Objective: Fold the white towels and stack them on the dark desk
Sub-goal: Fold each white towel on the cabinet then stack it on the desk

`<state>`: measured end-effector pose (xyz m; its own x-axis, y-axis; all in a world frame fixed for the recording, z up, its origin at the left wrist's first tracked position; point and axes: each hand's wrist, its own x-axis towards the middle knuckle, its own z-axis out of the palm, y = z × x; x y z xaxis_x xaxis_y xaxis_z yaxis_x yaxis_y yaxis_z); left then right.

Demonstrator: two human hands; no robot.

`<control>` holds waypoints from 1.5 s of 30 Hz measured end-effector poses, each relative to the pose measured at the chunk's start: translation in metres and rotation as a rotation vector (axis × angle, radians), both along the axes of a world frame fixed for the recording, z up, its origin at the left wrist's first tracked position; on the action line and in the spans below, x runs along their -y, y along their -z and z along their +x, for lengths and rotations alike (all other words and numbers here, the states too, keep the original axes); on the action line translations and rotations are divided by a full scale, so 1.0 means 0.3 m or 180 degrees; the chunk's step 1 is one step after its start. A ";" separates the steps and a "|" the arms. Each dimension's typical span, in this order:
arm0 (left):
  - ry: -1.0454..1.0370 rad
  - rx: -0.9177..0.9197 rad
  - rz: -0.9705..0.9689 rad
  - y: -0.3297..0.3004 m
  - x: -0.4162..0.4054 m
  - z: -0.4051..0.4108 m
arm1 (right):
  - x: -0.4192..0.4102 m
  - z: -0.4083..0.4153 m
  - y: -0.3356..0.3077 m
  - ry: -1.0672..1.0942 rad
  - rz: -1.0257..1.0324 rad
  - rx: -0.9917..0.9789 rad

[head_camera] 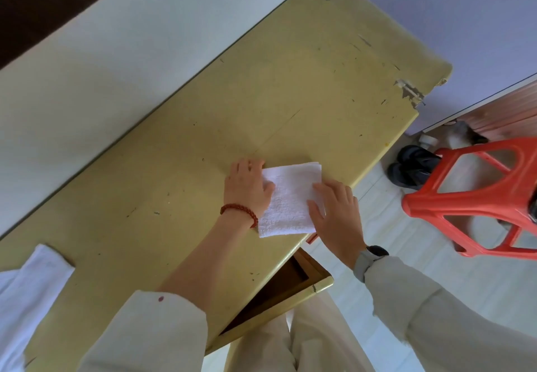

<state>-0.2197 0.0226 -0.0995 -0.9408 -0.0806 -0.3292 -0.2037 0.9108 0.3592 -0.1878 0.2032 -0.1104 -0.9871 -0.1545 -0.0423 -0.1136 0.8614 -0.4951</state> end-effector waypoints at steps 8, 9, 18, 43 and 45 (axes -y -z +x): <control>-0.1544 0.0474 0.0506 -0.036 -0.092 0.042 | 0.092 -0.039 -0.070 0.1612 -0.0336 0.1608; -0.1649 0.0442 0.0688 -0.036 -0.100 0.044 | 0.095 -0.041 -0.076 0.1700 -0.0456 0.1688; -0.1310 0.0364 0.2855 -0.193 -0.056 0.125 | 0.041 -0.031 -0.105 0.0585 -0.0992 0.1261; -0.6164 -0.1706 0.0062 -0.532 0.012 2.507 | 0.713 1.881 -0.522 -0.4694 -0.0928 0.1301; -0.6643 -0.1638 -0.0418 -0.554 -0.117 2.809 | 0.656 2.224 -0.536 -0.5105 -0.1039 0.1235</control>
<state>0.6229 0.0576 0.0667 0.5438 -0.8378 -0.0491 -0.6079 -0.4336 0.6651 0.4796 0.0065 0.0503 0.2254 -0.9742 0.0062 -0.5502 -0.1325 -0.8244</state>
